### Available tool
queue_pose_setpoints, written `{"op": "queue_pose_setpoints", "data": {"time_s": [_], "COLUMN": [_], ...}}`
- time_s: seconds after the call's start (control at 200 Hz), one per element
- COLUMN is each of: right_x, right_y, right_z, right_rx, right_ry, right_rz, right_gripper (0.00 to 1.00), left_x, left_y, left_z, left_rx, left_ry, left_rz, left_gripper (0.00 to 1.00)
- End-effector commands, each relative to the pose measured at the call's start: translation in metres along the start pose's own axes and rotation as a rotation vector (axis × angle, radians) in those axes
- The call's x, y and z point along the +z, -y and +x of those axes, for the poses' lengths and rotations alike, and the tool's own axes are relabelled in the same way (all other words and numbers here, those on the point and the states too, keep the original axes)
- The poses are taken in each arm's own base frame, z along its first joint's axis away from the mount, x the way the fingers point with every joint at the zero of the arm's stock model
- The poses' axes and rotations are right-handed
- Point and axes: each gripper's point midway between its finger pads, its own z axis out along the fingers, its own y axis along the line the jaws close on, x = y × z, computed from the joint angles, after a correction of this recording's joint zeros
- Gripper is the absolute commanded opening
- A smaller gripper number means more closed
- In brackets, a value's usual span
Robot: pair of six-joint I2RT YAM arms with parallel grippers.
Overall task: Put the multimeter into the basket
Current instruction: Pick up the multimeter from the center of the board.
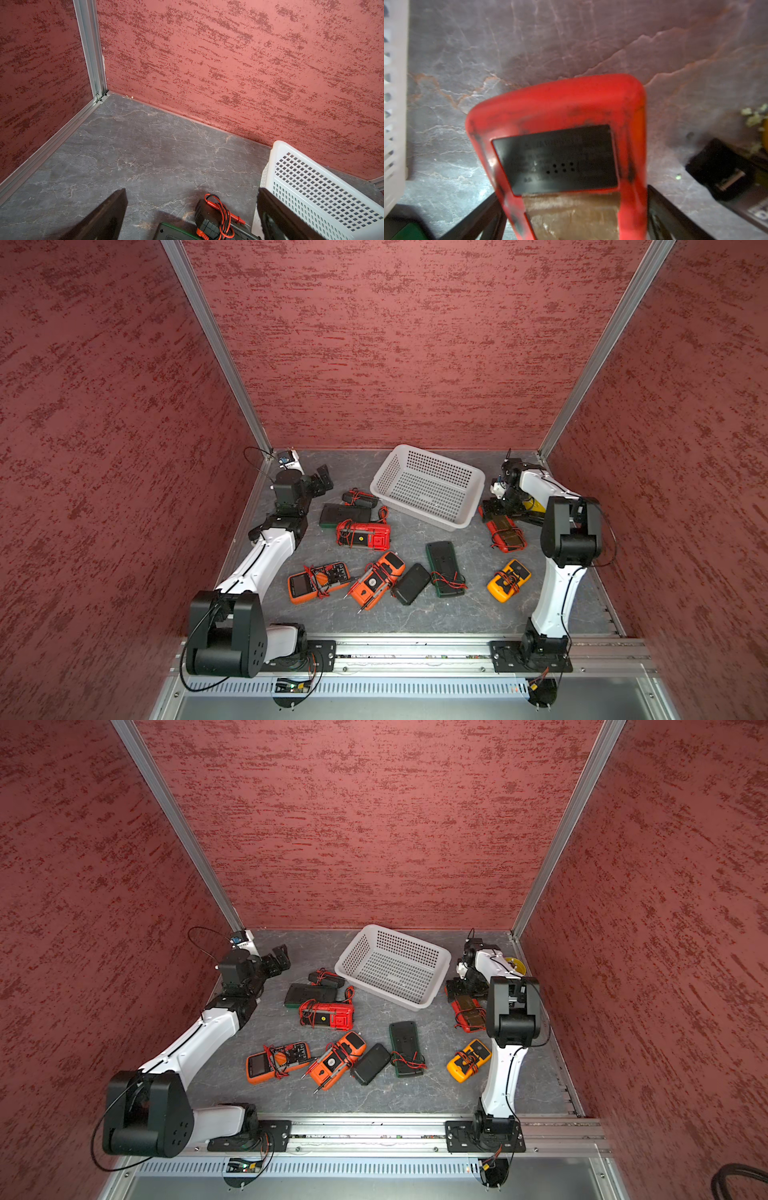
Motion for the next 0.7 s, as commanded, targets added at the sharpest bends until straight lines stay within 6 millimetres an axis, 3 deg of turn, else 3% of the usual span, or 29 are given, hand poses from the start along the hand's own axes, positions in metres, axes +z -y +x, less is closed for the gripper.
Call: {"op": "queue_pose_setpoints", "data": {"time_s": [0.0, 0.205, 0.356, 0.441, 0.696], "right_x": [0.043, 0.04, 0.019, 0.001, -0.053], "right_y": [-0.006, -0.015, -0.01, -0.008, -0.019], "right_z": [0.025, 0.017, 0.005, -0.006, -0.033], "right_rx": [0.004, 0.007, 0.004, 0.019, 0.072], "right_ry": [-0.146, -0.124, -0.047, 0.027, 0.251], "right_rz": [0.017, -0.025, 0.012, 0.037, 0.051], "right_gripper": [0.99, 0.96, 0.81, 0.66, 0.42], "left_x": [-0.005, -0.001, 0.002, 0.004, 0.007], "left_y": [-0.001, -0.001, 0.002, 0.003, 0.004], "left_z": [-0.008, -0.01, -0.013, -0.015, -0.015], "left_rx": [-0.014, -0.019, -0.021, -0.023, -0.027], "left_ry": [0.017, 0.018, 0.018, 0.02, 0.02], "left_rz": [0.0, 0.002, 0.01, 0.014, 0.019], "left_gripper": [1.0, 1.0, 1.0, 1.0, 1.0]}}
